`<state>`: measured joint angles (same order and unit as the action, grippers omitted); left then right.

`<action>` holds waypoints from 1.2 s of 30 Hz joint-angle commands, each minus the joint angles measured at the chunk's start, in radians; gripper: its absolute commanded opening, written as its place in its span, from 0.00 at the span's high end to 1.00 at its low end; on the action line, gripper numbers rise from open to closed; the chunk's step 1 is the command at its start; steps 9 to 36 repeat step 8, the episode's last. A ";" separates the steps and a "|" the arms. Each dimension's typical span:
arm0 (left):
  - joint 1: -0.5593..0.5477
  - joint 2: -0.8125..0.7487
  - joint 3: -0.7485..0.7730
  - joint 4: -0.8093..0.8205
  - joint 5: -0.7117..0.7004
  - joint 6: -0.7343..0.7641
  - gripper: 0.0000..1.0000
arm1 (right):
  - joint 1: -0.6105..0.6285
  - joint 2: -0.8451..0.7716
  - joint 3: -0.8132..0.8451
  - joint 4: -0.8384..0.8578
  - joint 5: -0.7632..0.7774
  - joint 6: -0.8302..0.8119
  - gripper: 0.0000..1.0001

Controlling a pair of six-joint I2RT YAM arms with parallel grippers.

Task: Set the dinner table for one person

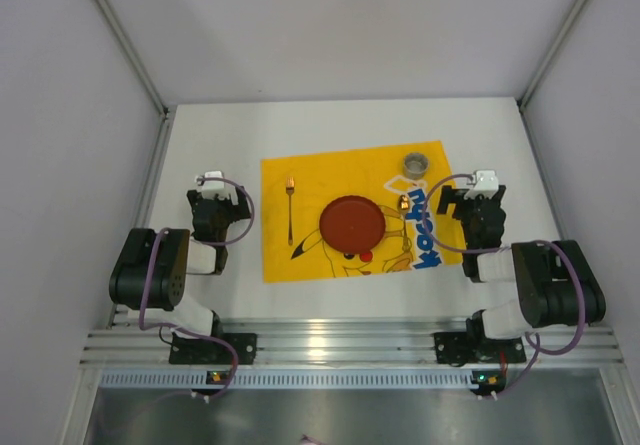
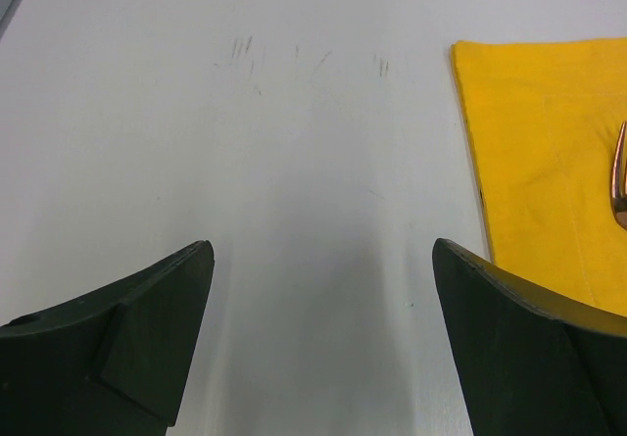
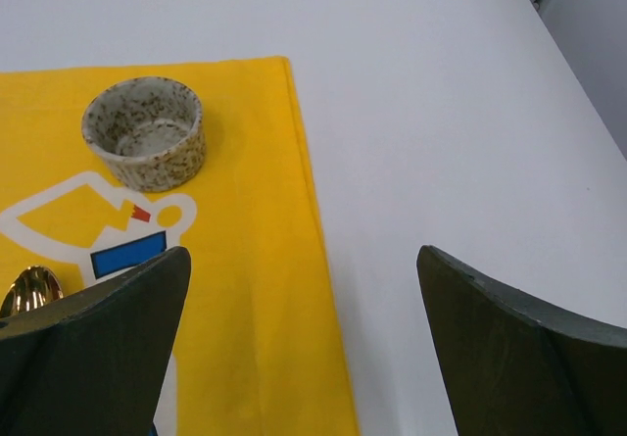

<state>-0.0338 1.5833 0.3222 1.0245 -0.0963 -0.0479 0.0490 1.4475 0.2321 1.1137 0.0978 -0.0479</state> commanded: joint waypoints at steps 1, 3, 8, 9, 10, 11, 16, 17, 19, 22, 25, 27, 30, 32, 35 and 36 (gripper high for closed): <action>0.005 -0.008 -0.003 0.071 0.012 0.010 0.02 | -0.015 0.004 0.029 0.037 0.002 0.022 0.00; 0.005 -0.008 -0.003 0.071 0.013 0.011 0.02 | -0.021 0.005 0.032 0.032 -0.012 0.023 0.00; 0.005 -0.009 -0.003 0.071 0.012 0.011 0.02 | -0.024 0.004 0.030 0.034 -0.018 0.026 0.00; 0.005 -0.009 -0.003 0.071 0.012 0.011 0.02 | -0.024 0.004 0.030 0.034 -0.018 0.026 0.00; 0.005 -0.009 -0.003 0.071 0.012 0.011 0.02 | -0.024 0.004 0.030 0.034 -0.018 0.026 0.00; 0.005 -0.009 -0.003 0.071 0.012 0.011 0.02 | -0.024 0.004 0.030 0.034 -0.018 0.026 0.00; 0.005 -0.009 -0.003 0.071 0.012 0.011 0.02 | -0.024 0.004 0.030 0.034 -0.018 0.026 0.00; 0.005 -0.009 -0.003 0.071 0.012 0.011 0.02 | -0.024 0.004 0.030 0.034 -0.018 0.026 0.00; 0.005 -0.009 -0.003 0.071 0.012 0.011 0.02 | -0.024 0.004 0.030 0.034 -0.018 0.026 0.00; 0.005 -0.009 -0.003 0.071 0.012 0.011 0.02 | -0.024 0.004 0.030 0.034 -0.018 0.026 0.00; 0.005 -0.009 -0.003 0.071 0.012 0.011 0.02 | -0.024 0.004 0.030 0.034 -0.018 0.026 0.00; 0.005 -0.009 -0.003 0.071 0.012 0.011 0.02 | -0.024 0.004 0.030 0.034 -0.018 0.026 0.00; 0.005 -0.009 -0.003 0.071 0.012 0.011 0.02 | -0.024 0.004 0.030 0.034 -0.018 0.026 0.00; 0.005 -0.009 -0.003 0.071 0.012 0.011 0.02 | -0.024 0.004 0.030 0.034 -0.018 0.026 0.00; 0.005 -0.009 -0.003 0.071 0.012 0.011 0.02 | -0.024 0.004 0.030 0.034 -0.018 0.026 0.00; 0.005 -0.009 -0.003 0.071 0.012 0.011 0.02 | -0.024 0.004 0.030 0.034 -0.018 0.026 0.00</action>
